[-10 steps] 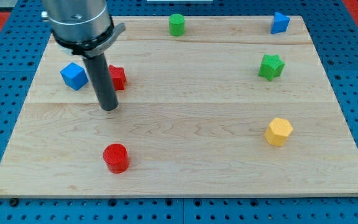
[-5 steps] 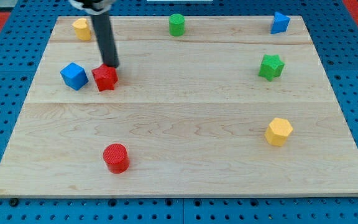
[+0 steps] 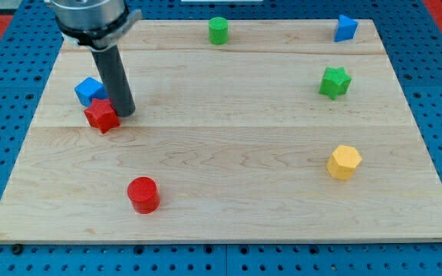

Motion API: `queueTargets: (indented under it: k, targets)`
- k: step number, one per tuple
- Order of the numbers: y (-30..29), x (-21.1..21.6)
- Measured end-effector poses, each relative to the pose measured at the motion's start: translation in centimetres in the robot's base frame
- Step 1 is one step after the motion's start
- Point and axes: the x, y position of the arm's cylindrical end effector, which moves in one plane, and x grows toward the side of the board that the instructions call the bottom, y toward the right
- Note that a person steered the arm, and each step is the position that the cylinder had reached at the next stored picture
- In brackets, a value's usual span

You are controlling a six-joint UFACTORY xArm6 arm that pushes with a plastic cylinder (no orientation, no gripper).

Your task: Push red star to the bottom left of the board

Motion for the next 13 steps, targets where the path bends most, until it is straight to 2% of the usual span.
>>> queueTargets:
  k: [1,3,5,6,8,10,12,13]
  targets:
    - [-2.6,-0.2]
    - [-7.3,6.5]
    - [-11.0,5.2]
    - [-12.0,7.7]
    - [-7.4,12.2]
    - [-3.1,8.7]
    - [-2.6,14.5]
    - [0.0,16.7]
